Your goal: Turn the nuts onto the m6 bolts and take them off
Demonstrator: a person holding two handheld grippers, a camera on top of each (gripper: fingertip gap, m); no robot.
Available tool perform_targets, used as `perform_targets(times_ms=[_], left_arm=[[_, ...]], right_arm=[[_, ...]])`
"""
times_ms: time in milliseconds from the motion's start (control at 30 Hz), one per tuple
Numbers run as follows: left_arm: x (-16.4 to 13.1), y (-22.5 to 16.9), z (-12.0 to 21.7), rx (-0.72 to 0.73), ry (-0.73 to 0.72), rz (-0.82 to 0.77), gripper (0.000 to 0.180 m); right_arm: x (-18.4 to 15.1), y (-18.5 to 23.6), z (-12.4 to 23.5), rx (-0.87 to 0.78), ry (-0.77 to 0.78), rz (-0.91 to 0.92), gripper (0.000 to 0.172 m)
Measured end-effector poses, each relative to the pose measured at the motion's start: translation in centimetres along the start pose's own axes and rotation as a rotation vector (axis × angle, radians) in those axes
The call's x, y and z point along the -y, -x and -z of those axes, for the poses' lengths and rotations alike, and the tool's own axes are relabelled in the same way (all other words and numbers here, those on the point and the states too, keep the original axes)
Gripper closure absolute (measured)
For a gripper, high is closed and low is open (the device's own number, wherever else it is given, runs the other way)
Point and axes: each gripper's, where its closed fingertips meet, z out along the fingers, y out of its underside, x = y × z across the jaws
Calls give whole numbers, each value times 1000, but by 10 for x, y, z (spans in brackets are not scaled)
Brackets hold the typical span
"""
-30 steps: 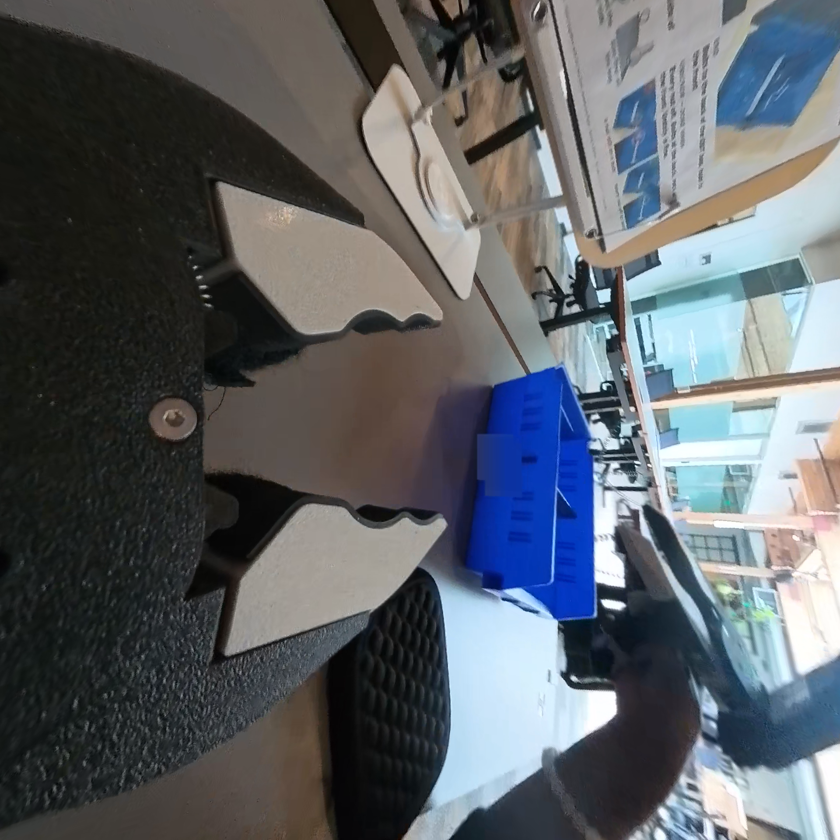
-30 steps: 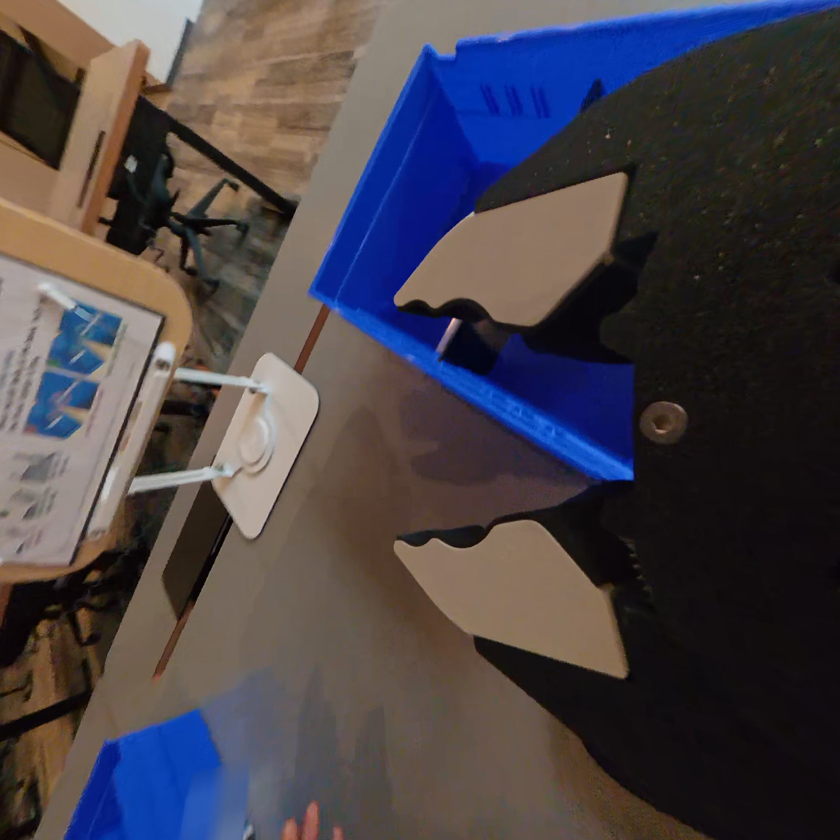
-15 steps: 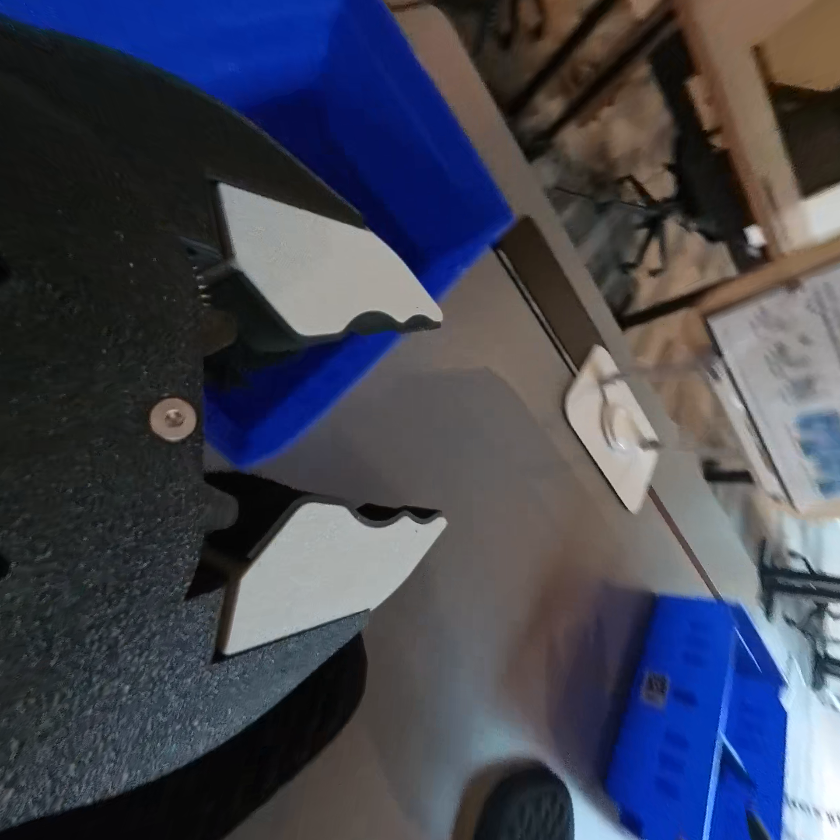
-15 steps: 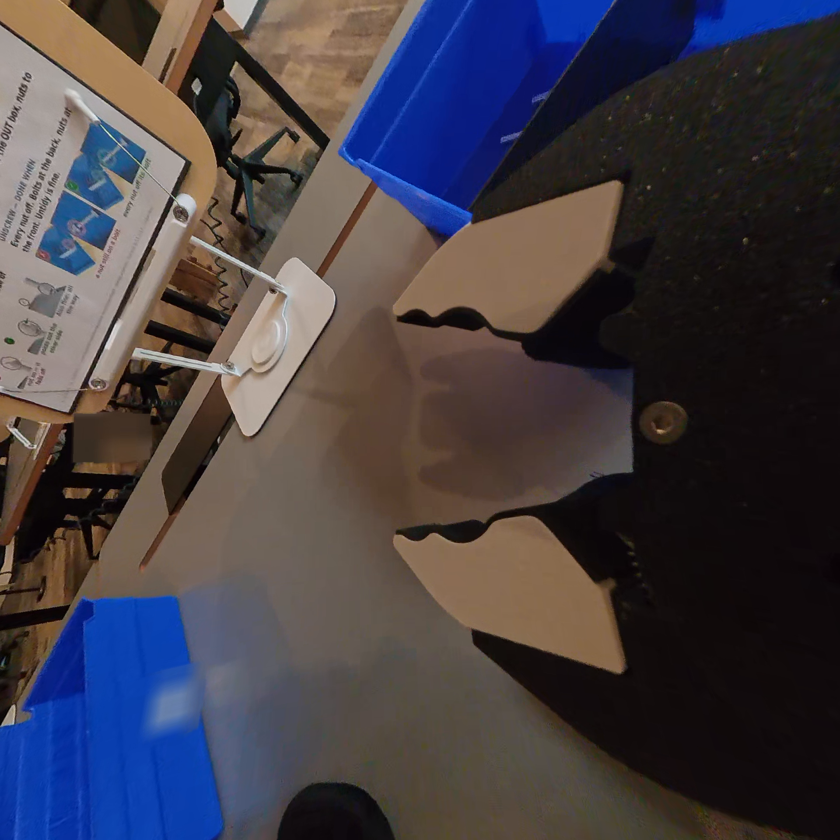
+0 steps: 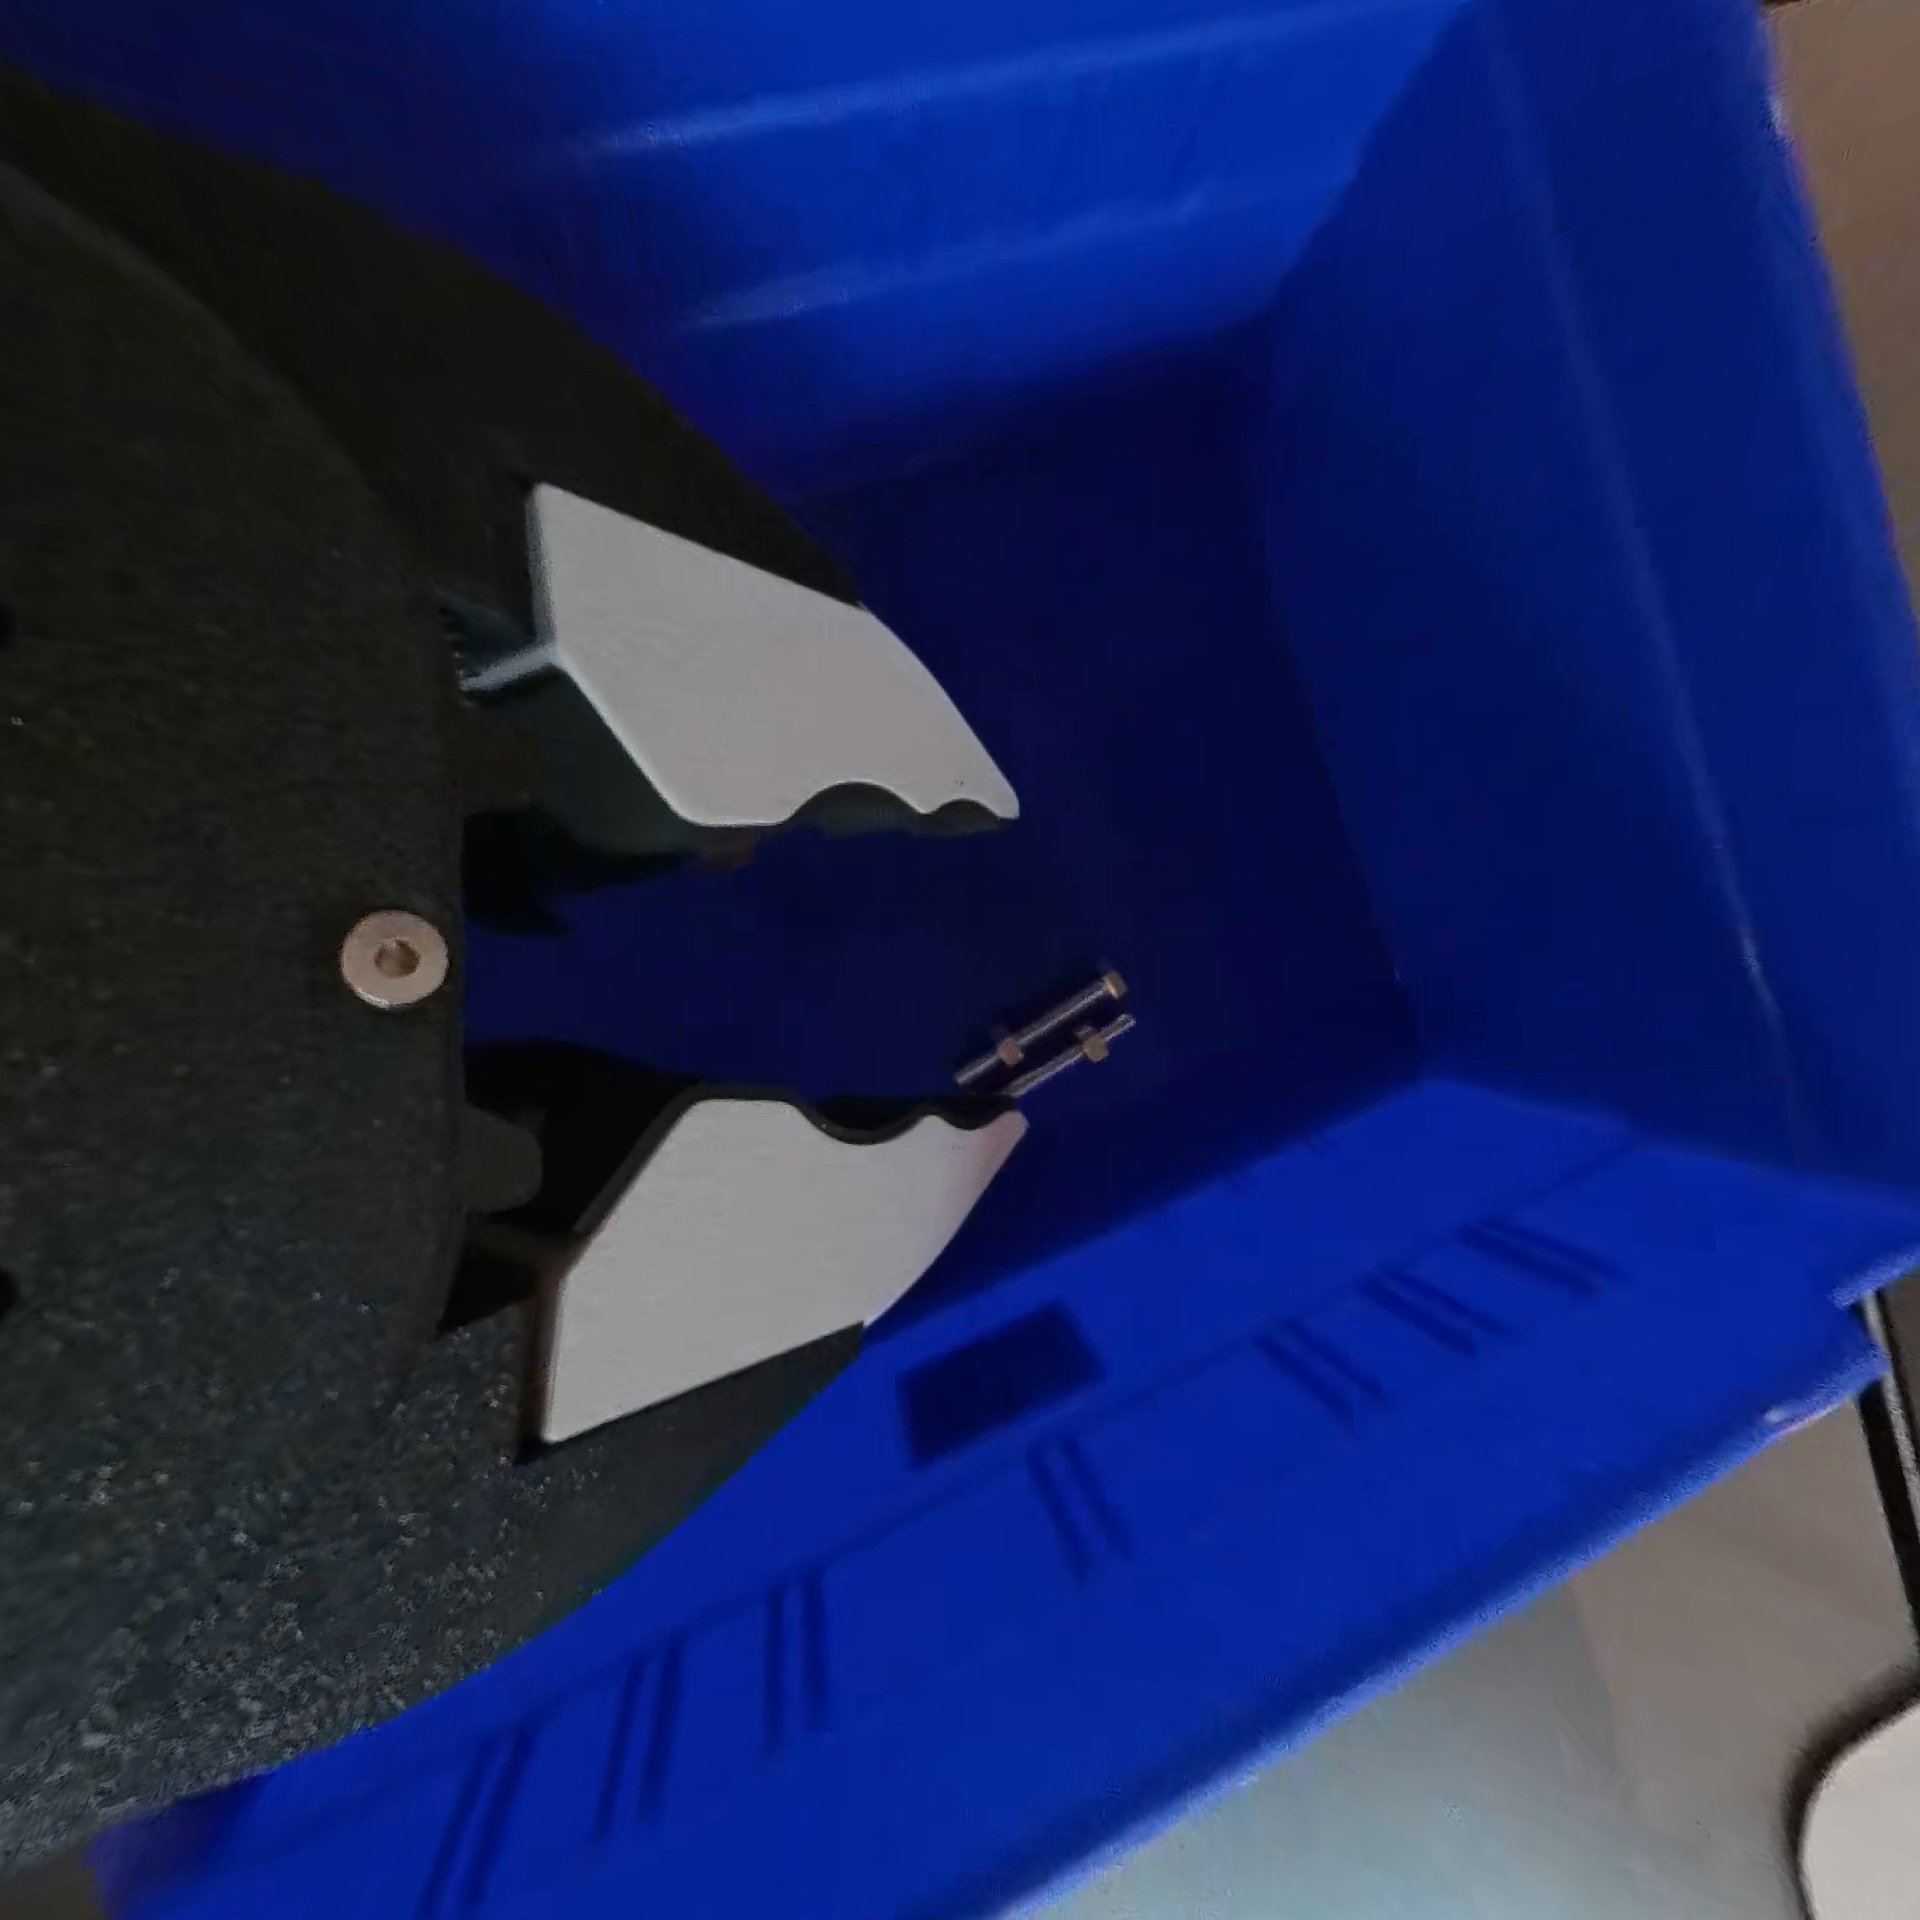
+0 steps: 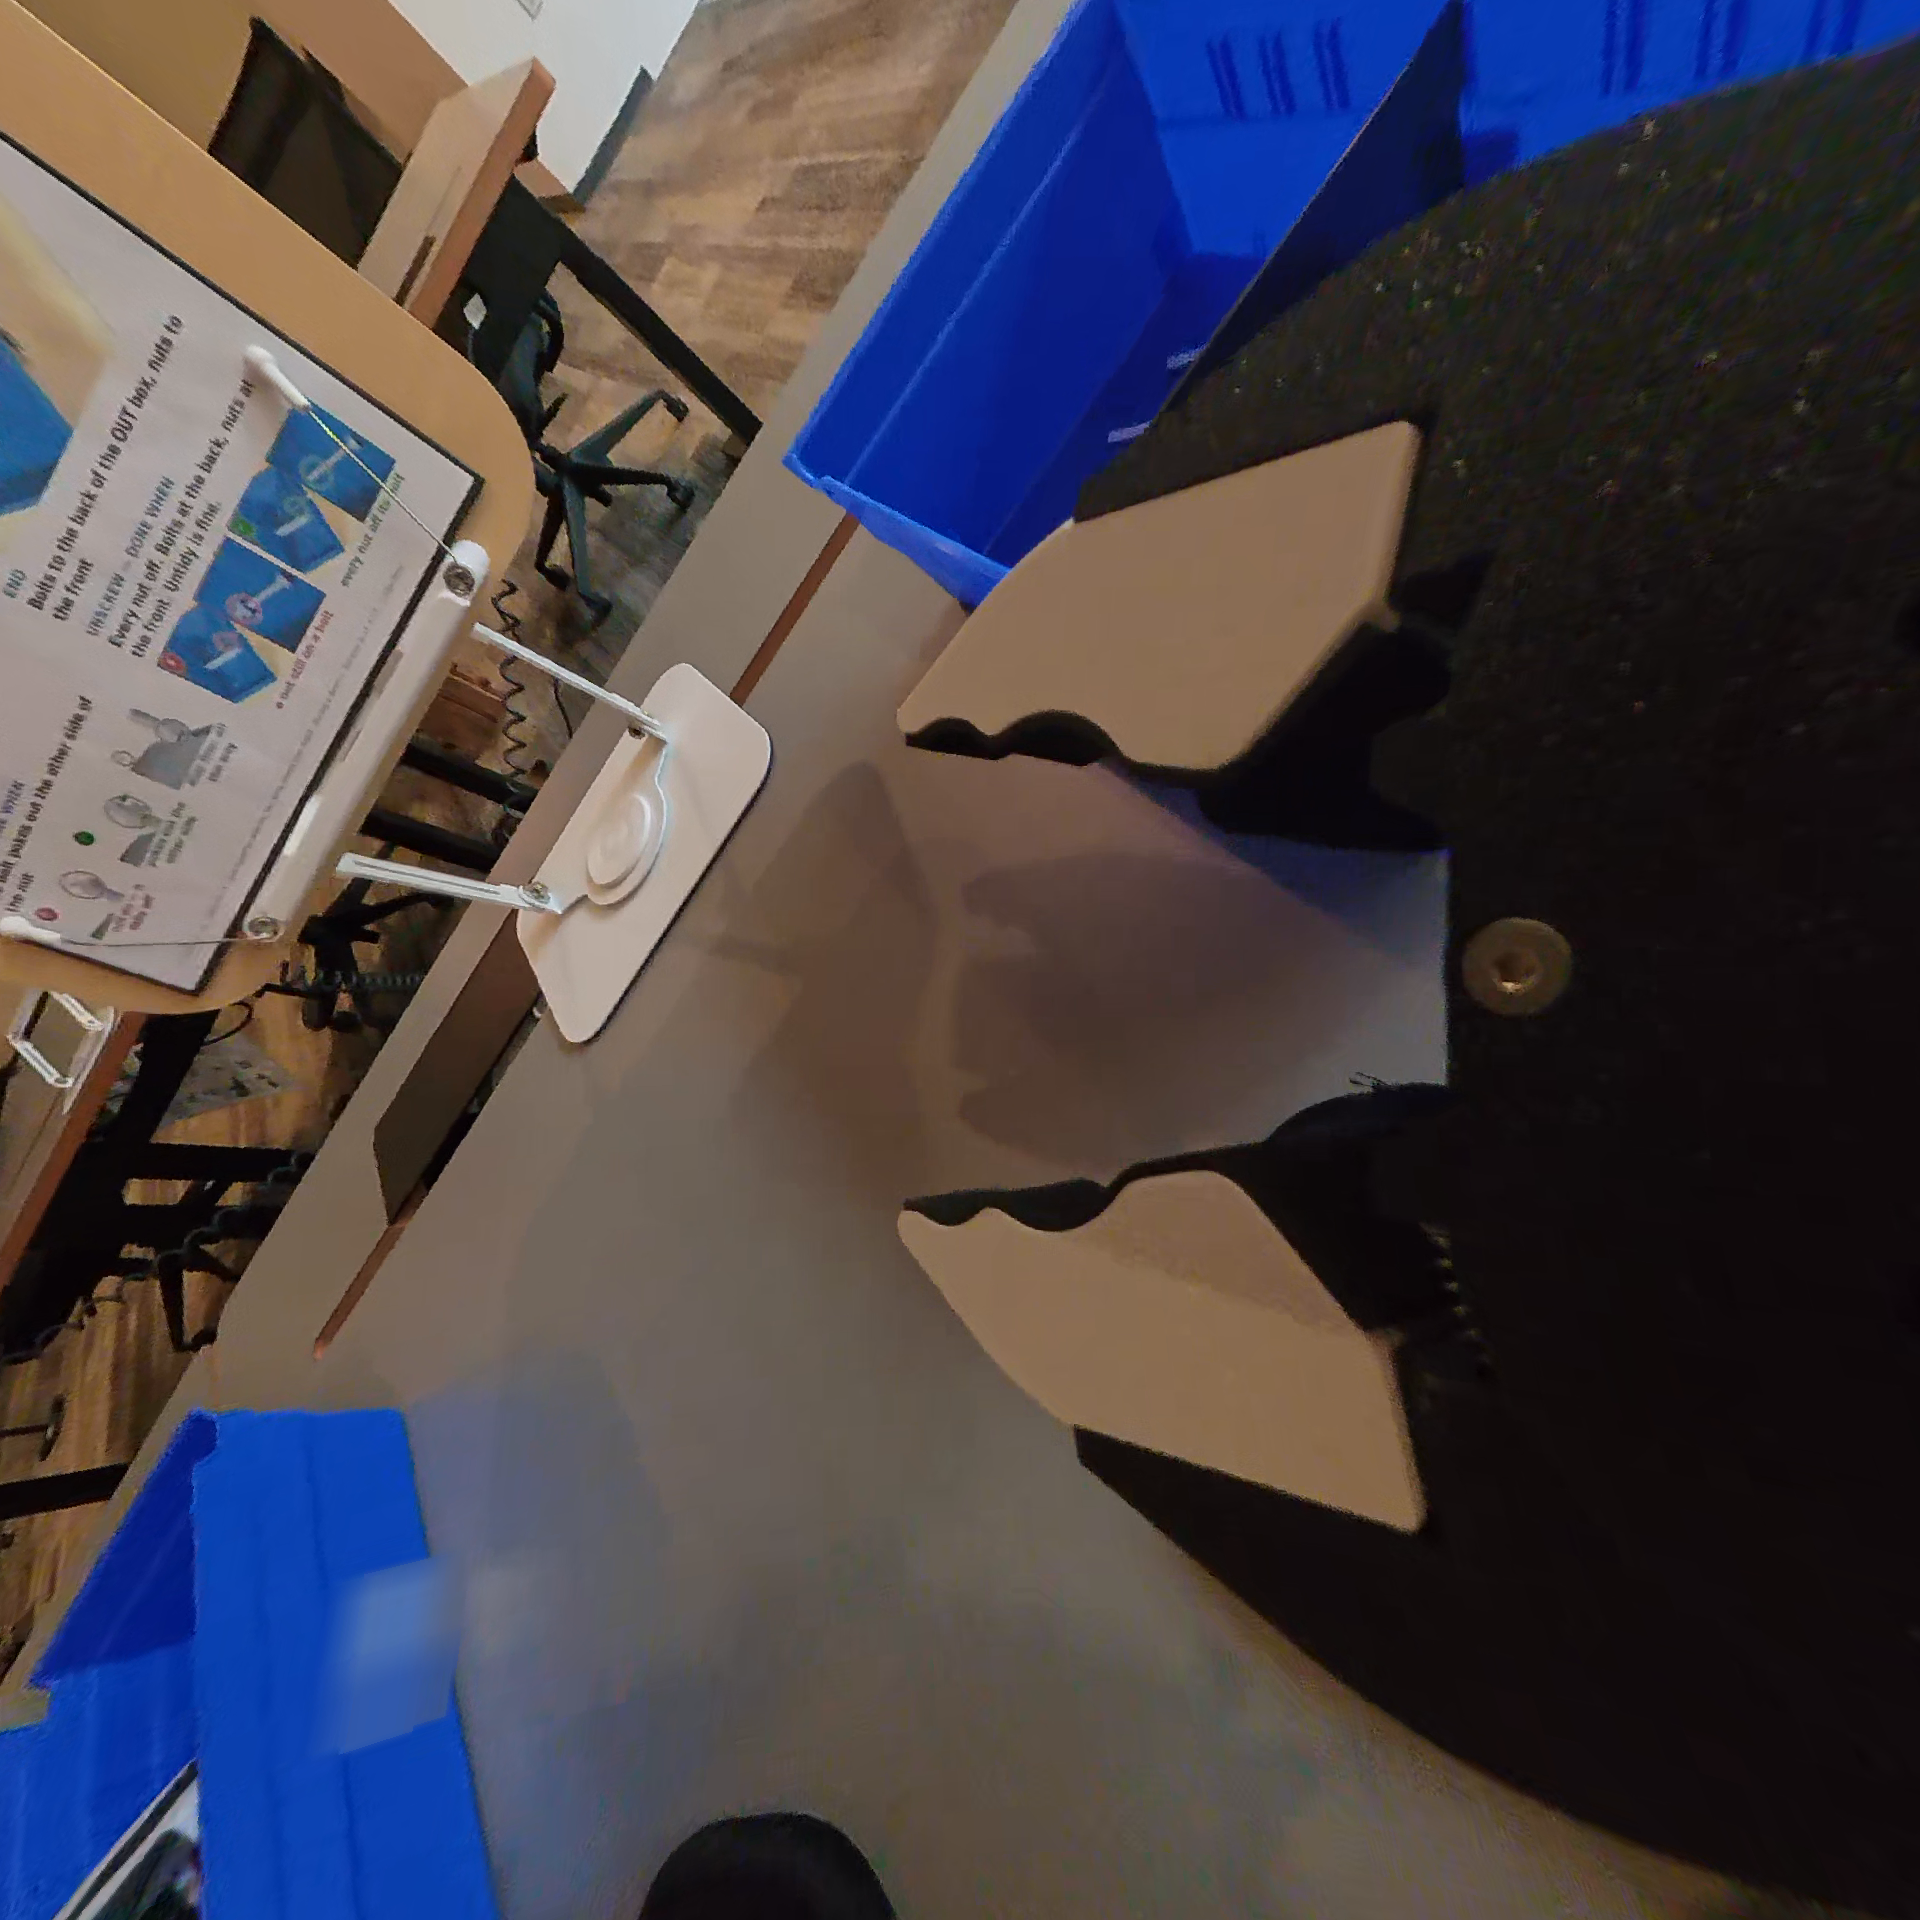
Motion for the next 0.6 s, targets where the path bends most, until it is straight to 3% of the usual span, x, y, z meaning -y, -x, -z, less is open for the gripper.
perform_targets(times_ms=[133,400,600], left_arm=[[1,1,-16,-26,43,78,135],[-11,5,-36,22,152,51,134],[-15,4,-40,37,153,42,136]], right_arm=[[5,-1,6,-23,-10,16,94],[8,-6,15,-46,-22,23,95],[4,-11,18,-56,-25,15,95]])
